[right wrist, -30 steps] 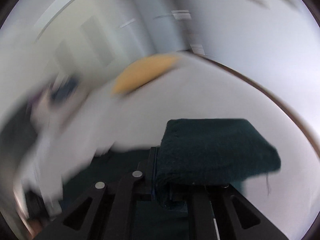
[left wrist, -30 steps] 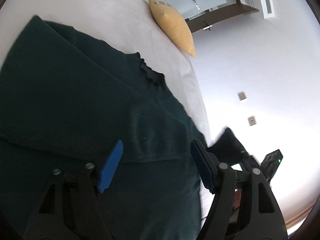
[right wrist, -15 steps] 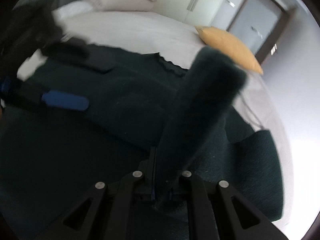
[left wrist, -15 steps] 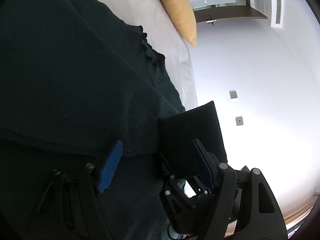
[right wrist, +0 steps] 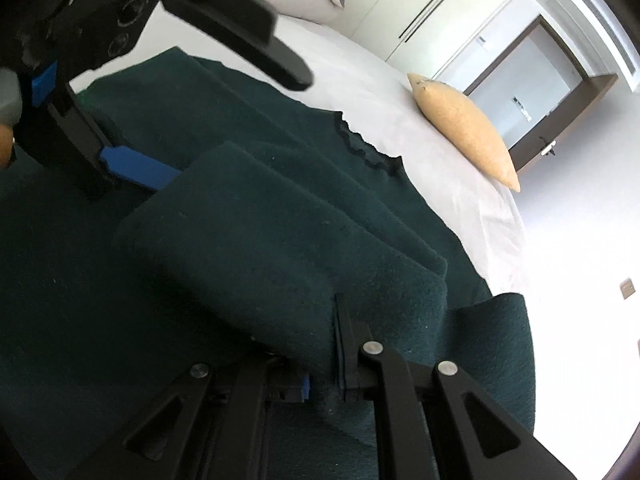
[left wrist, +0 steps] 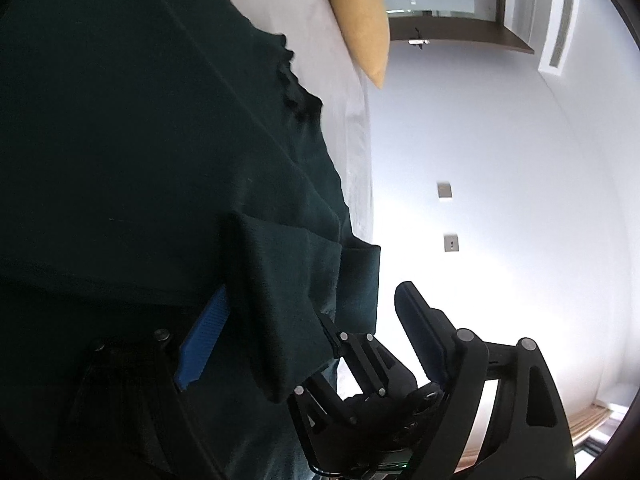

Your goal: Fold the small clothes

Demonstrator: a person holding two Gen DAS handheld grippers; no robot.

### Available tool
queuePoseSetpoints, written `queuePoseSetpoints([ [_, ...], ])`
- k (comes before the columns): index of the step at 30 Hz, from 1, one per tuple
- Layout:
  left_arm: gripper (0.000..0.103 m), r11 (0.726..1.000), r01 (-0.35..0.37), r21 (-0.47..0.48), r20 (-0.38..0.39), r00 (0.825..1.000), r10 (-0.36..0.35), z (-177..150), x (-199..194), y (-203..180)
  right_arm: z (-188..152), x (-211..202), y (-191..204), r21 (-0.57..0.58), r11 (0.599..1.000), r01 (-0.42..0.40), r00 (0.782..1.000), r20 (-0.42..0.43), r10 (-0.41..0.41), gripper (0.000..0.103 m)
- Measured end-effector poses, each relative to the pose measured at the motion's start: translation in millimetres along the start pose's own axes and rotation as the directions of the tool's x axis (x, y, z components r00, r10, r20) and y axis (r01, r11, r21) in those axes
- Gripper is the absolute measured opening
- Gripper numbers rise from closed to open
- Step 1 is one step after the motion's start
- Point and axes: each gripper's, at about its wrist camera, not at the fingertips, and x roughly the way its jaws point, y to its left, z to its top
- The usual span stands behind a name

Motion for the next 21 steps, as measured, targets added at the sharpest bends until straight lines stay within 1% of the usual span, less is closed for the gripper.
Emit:
queuePoseSetpoints([
  [1,0.078,1.0,-0.01,0.006,-0.005,1.0,0.01,-2.0,4.4,-1.3,-8.8,10.1,-15.6,0.016,1.0,-0.009,1.0,0.002,0.009,0.01],
  [2,0.071,1.0,-0.01,0.01,-0.013,1.0,0.01,-7.7,3.8,-0.3,-8.2,9.3,-17.8,0.035,0.999,-0.02,1.0,0.003,0.02,0.011],
  [4,0.034,1.0,-0.021,0.006,-0.045,0.999,0.022,-11.8,8.8,0.9,-1.6,15.3,-30.1,0.078,0.996,-0.049,0.999,0.004,0.049,0.011],
  [5,0.028,0.999,-0.039,0.01,-0.053,0.998,0.039,-13.3,10.1,0.2,-0.4,16.1,-33.4,0.101,0.993,-0.062,0.998,0.005,0.062,0.012],
  [7,0.011,0.996,-0.081,0.029,-0.046,0.996,0.082,-14.0,12.4,-0.7,0.1,13.6,-40.5,0.162,0.981,-0.11,0.994,0.012,0.109,0.024],
  [8,0.009,0.996,-0.089,0.033,-0.037,0.995,0.09,-13.9,10.9,-1.2,0.4,13.1,-44.8,0.193,0.972,-0.137,0.991,0.019,0.136,0.042],
  [9,0.008,0.995,-0.091,0.034,-0.028,0.995,0.092,-14.6,7.7,-1.3,-1.9,8.3,-52.3,0.25,0.952,-0.179,0.984,0.038,0.175,0.055],
  [10,0.007,0.995,-0.093,0.038,-0.016,0.995,0.094,-13.7,4.7,-2.6,-5.5,2.0,-60.4,0.309,0.926,-0.219,0.976,0.068,0.208,0.058],
  [11,0.007,0.994,-0.097,0.05,-0.006,0.995,0.097,-11.2,1.0,-6.2,-11.3,-4.7,-72.5,0.383,0.881,-0.28,0.96,0.113,0.256,0.061],
  [12,0.007,0.993,-0.1,0.06,0.0,0.995,0.1,-10.8,-3.3,-8.6,-20.5,-11.1,-89.1,0.469,0.809,-0.354,0.935,0.171,0.31,0.065],
  [13,0.007,0.992,-0.106,0.076,0.011,0.994,0.105,-7.6,-7.5,-13.9,-33.4,-16.6,-108.0,0.558,0.718,-0.417,0.909,0.233,0.346,0.067],
  [14,0.007,0.989,-0.116,0.091,0.022,0.993,0.114,-4.9,-11.6,-18.9,-46.6,-20.9,-123.0,0.624,0.636,-0.453,0.89,0.282,0.357,0.07],
  [15,0.007,0.987,-0.123,0.102,0.031,0.992,0.121,-2.7,-17.9,-21.6,-64.0,-25.6,-138.6,0.691,0.536,-0.485,0.872,0.334,0.358,0.073],
  [16,0.007,0.984,-0.135,0.117,0.046,0.99,0.13,1.8,-22.0,-27.1,-78.7,-26.6,-152.0,0.738,0.451,-0.501,0.86,0.37,0.351,0.076],
  [17,0.007,0.982,-0.141,0.127,0.058,0.989,0.134,5.3,-24.6,-31.2,-95.9,-25.6,-165.9,0.783,0.357,-0.509,0.852,0.401,0.337,0.076],
  [18,0.007,0.979,-0.146,0.139,0.071,0.988,0.137,9.1,-28.2,-35.4,-116.8,-23.3,-179.5,0.82,0.248,-0.516,0.843,0.434,0.318,0.076],
  [20,0.007,0.975,-0.148,0.162,0.089,0.987,0.135,17.4,-33.7,-44.2,-142.8,-15.7,-192.9,0.839,0.109,-0.533,0.822,0.482,0.304,0.076],
  [21,0.007,0.973,-0.148,0.176,0.095,0.986,0.133,20.6,-36.1,-49.2,-157.4,-7.2,-198.2,0.85,0.021,-0.526,0.814,0.496,0.303,0.076],
])
